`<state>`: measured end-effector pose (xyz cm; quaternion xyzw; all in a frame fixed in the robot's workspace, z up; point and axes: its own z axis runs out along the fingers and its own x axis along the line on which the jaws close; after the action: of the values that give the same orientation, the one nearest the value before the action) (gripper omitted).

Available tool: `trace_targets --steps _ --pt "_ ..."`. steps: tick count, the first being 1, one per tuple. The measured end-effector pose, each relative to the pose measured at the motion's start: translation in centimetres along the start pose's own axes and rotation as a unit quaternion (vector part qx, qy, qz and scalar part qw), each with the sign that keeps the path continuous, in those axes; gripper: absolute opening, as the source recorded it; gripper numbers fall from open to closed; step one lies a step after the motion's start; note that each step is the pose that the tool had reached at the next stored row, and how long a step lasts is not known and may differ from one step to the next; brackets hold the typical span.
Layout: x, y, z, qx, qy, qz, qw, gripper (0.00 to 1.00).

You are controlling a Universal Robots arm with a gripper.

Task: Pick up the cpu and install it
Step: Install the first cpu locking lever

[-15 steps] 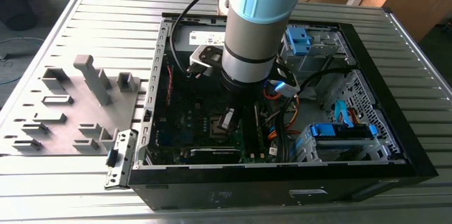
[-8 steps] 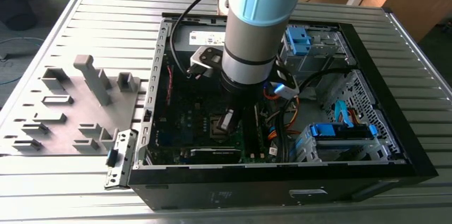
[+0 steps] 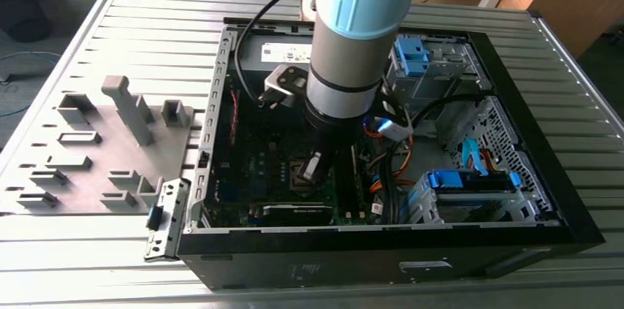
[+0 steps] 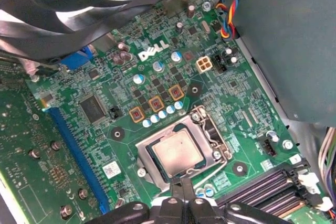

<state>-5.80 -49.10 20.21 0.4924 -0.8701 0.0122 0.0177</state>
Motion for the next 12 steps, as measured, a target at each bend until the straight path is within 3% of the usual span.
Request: trace_targets --steps 12 --pt "-0.15 -0.20 0.61 0.0004 0.0026 0.028 0.99961 0.11"
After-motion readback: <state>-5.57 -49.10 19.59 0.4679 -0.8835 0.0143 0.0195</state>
